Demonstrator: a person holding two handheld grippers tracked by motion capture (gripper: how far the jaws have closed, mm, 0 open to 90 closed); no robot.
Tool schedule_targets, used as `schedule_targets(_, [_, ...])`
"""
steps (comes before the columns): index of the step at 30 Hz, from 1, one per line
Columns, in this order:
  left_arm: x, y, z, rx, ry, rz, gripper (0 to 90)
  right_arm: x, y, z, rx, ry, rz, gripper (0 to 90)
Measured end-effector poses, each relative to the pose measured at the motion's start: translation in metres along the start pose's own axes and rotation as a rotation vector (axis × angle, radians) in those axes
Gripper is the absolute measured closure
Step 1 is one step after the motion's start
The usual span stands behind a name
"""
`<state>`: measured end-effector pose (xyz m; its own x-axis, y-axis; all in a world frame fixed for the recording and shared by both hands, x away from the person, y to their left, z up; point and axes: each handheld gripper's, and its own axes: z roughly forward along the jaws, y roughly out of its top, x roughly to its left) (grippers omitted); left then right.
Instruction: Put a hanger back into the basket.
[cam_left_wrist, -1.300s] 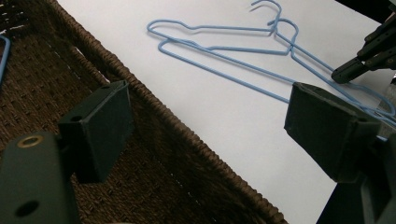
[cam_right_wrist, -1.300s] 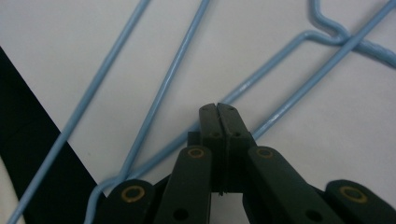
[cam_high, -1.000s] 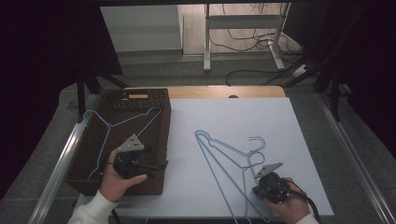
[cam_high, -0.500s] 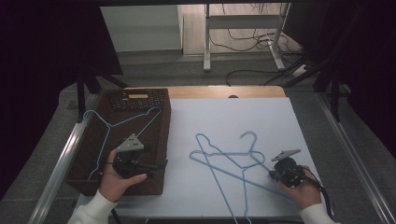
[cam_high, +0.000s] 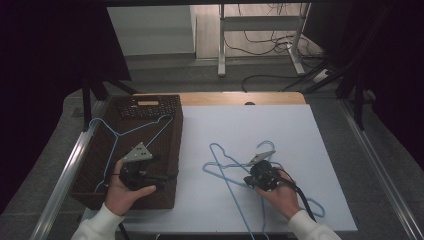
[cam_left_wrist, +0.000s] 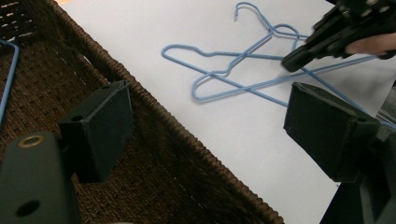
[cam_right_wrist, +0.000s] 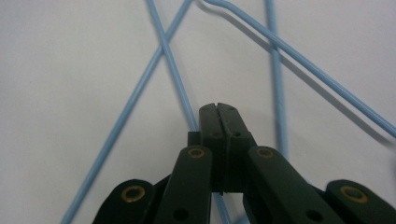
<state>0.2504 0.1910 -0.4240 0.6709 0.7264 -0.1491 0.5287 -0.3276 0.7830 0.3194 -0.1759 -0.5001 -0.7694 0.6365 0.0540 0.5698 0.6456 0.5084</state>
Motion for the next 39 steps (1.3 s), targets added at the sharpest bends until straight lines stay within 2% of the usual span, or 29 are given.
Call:
schedule_targets(2, [0.001,0.0,0.0,0.0,0.0,-0.003,16.0,0.002,0.002,0.006,0.014,0.001,-0.003,89.0])
schedule_targets(4, [0.001,-0.001,0.0,0.001,0.0,-0.006,16.0,0.002,0.001,0.007,0.024,0.023,-0.003,89.0])
schedule_targets(17, [-0.003,-0.001,0.002,0.006,-0.005,0.006,16.0,0.02,-0.023,-0.008,0.036,0.1,-0.048,88.9])
schedule_targets(23, [-0.004,-0.001,0.003,0.009,-0.007,0.008,16.1,0.018,-0.027,-0.011,0.042,0.123,-0.05,89.0])
schedule_targets(27, [-0.003,-0.001,0.003,0.01,-0.008,0.008,16.1,0.014,-0.025,-0.015,0.014,0.12,-0.044,89.0])
schedule_targets(30, [-0.003,-0.001,0.003,0.009,-0.008,0.008,16.1,-0.001,-0.019,-0.026,-0.058,0.074,0.023,88.4])
schedule_targets(31, [-0.003,-0.001,0.003,0.009,-0.008,0.008,16.1,-0.009,-0.017,-0.029,-0.08,0.056,0.06,87.5])
schedule_targets(32, [-0.003,-0.001,0.003,0.008,-0.008,0.008,16.1,-0.016,-0.015,-0.032,-0.097,0.032,0.096,86.3])
schedule_targets(33, [-0.003,-0.001,0.003,0.008,-0.008,0.009,16.1,-0.031,-0.01,-0.034,-0.118,-0.02,0.148,82.9])
schedule_targets(34, [-0.003,-0.001,0.003,0.009,-0.009,0.009,16.1,-0.039,-0.008,-0.034,-0.119,-0.048,0.18,80.7])
schedule_targets(36, [-0.003,0.0,0.003,0.009,-0.01,0.012,16.1,-0.044,-0.007,-0.032,-0.12,-0.06,0.196,77.4])
schedule_targets(37, [-0.004,0.0,0.004,0.01,-0.011,0.014,16.1,-0.049,-0.006,-0.03,-0.121,-0.065,0.223,72.3])
schedule_targets(39, [-0.004,0.0,0.005,0.012,-0.013,0.015,16.1,-0.057,-0.004,-0.024,-0.116,-0.083,0.268,68.0])
